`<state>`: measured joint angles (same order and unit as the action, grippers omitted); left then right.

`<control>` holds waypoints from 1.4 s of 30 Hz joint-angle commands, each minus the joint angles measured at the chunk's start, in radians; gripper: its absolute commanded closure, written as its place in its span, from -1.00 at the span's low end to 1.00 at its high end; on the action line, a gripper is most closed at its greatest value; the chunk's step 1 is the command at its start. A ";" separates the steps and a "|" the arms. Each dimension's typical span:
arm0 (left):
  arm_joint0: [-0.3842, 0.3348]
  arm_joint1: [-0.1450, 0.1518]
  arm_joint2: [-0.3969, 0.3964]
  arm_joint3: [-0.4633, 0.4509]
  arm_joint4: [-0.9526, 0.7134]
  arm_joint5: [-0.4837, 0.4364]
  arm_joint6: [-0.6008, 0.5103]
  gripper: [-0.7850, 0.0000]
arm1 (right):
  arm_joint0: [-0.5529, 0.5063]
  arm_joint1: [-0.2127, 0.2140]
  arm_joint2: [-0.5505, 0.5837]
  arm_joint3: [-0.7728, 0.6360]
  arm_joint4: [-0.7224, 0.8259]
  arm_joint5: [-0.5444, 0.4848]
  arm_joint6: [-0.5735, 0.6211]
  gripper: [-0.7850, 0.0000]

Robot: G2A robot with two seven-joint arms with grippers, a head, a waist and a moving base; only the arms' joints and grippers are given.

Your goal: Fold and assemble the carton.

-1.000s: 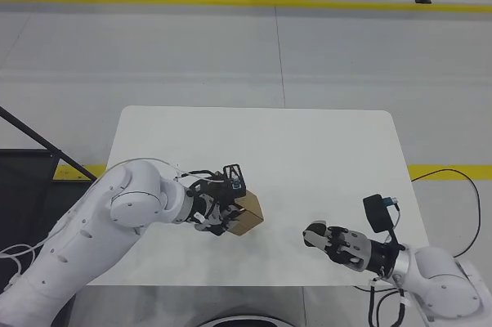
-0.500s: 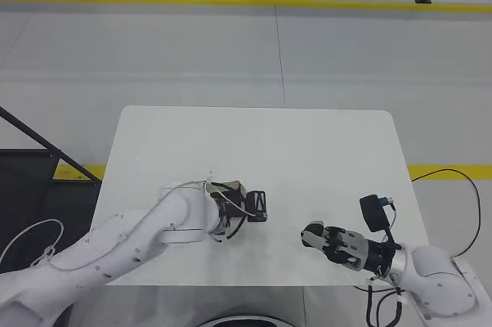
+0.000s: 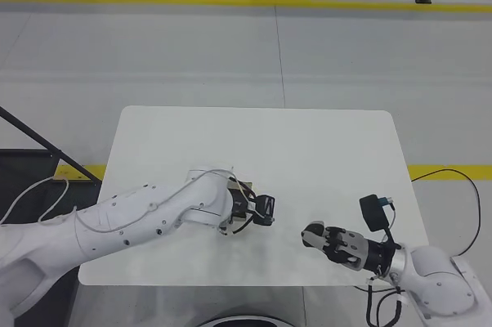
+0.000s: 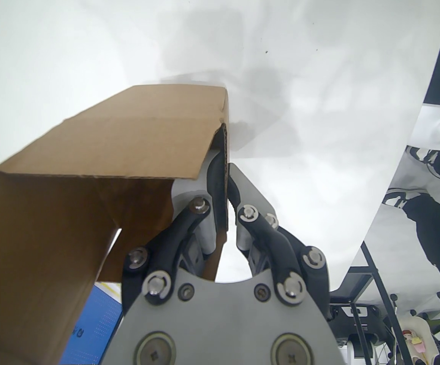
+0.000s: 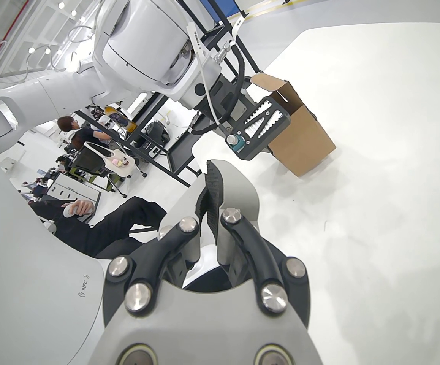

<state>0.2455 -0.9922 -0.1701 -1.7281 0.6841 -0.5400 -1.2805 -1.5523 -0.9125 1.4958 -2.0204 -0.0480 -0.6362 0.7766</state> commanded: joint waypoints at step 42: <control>0.421 0.377 -0.569 -0.352 -0.016 0.028 0.448 -1.00 | 0.007 -0.025 -0.066 -0.017 -0.591 0.041 -0.357 -1.00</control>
<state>0.6103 -0.6367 -0.6941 -2.0787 0.6625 -0.5049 -0.8892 -1.5446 -0.9374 1.4287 -2.0370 -0.6391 -0.5928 0.4193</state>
